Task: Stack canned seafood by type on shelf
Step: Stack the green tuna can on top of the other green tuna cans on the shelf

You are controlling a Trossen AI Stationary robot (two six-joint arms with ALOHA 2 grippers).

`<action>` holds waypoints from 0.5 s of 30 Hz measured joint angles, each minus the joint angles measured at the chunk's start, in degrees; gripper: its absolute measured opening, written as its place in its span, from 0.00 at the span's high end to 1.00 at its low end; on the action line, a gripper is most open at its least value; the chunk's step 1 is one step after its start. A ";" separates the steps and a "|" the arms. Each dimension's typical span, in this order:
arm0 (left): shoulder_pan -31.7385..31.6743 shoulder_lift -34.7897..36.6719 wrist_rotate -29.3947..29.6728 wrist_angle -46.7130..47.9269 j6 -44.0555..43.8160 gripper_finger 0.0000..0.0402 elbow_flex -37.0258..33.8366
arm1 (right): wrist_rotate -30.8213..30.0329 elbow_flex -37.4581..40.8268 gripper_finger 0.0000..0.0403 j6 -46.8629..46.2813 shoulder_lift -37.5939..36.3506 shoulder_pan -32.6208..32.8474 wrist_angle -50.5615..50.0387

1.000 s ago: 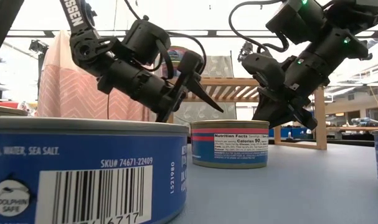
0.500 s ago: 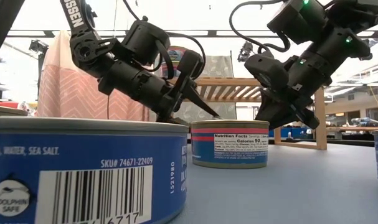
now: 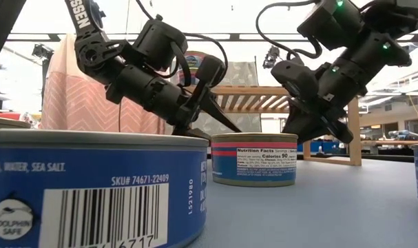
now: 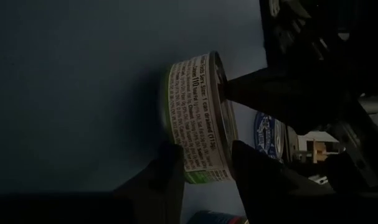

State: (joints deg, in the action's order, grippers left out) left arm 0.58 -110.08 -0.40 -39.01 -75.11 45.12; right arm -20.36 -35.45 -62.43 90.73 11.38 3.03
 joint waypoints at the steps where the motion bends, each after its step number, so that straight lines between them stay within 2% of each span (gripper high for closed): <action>1: 0.15 0.00 -0.23 -0.03 0.91 0.66 0.00 | -0.02 0.68 1.00 -0.97 -0.04 0.00 0.53; 8: 0.39 -0.07 -1.23 -0.89 4.26 0.52 0.06 | -0.68 5.25 1.00 -3.42 -0.17 0.48 7.29; 15: 0.46 -0.09 0.27 -0.72 3.37 0.35 0.24 | -0.56 5.52 1.00 -2.09 -0.11 0.37 8.32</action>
State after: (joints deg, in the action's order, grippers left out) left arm 1.04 -110.17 -0.13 -39.73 -71.74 45.36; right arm -20.93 -29.93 -64.52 90.62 11.75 11.35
